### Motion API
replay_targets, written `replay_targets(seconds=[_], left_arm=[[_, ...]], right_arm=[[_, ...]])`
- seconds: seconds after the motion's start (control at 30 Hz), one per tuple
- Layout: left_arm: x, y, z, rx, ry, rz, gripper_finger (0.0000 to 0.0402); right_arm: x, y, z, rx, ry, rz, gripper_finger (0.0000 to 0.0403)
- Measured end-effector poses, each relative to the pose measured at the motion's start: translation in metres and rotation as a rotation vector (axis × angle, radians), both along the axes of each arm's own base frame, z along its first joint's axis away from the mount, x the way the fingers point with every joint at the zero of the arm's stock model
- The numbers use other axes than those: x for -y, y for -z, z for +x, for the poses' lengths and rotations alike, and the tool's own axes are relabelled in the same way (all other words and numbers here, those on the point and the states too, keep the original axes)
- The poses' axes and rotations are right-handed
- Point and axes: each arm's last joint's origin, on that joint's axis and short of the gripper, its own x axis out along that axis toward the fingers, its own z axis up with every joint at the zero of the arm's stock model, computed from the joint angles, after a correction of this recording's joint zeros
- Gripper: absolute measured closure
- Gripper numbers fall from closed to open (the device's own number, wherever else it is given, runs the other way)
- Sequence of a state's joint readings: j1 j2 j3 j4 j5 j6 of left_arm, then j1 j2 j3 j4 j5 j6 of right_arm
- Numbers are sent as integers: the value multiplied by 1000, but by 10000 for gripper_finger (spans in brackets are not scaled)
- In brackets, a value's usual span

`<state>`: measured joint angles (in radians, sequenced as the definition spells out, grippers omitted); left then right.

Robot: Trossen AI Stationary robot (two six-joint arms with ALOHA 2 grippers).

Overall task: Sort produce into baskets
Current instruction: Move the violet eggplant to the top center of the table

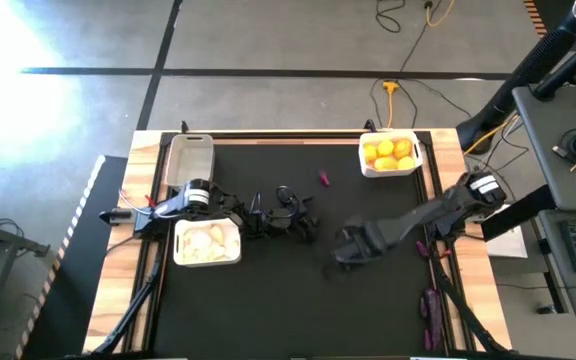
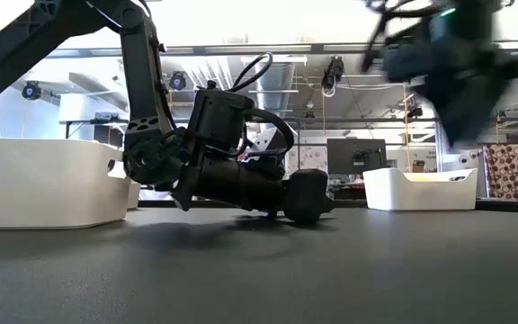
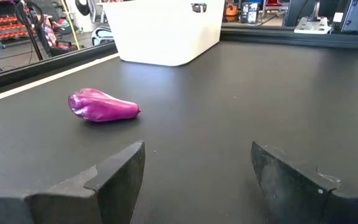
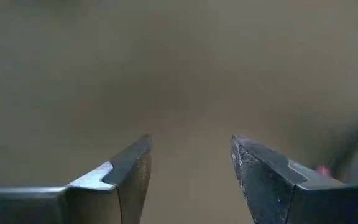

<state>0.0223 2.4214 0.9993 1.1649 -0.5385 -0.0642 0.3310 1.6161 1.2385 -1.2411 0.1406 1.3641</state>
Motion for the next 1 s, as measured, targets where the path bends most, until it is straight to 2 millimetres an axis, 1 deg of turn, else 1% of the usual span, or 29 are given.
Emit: replay_targets(seconds=[0.07, 0.13, 0.2, 0.27, 0.43, 0.57, 0.63, 0.73, 0.9, 1.0], left_arm=[[0, -1, 0, 12, 0, 1, 125], [0, -2, 0, 22, 0, 4, 125], [0, -2, 0, 26, -1, 5, 125], [0, -2, 0, 28, -1, 5, 125], [0, -2, 1, 29, -1, 5, 125], [0, -2, 1, 28, -1, 5, 125], [0, -2, 1, 28, -1, 5, 125], [0, -2, 1, 29, -1, 5, 125], [0, -2, 1, 29, -1, 5, 125], [0, -2, 1, 28, -1, 5, 125]], right_arm=[[-13, 2, -10, -85, 25, 53, 192], [-21, 6, -17, -180, 14, 68, 192], [-24, 12, -25, -286, -12, 81, 192], [-22, 19, -30, -380, -37, 113, 192], [-5, 49, -45, -571, -129, 273, 191], [14, 71, -61, -679, -237, 344, 185], [24, 78, -69, -718, -241, 370, 184], [37, 88, -77, -734, -229, 404, 184], [52, 108, -83, -641, -281, 488, 184], [60, 114, -88, -621, -256, 523, 184]])
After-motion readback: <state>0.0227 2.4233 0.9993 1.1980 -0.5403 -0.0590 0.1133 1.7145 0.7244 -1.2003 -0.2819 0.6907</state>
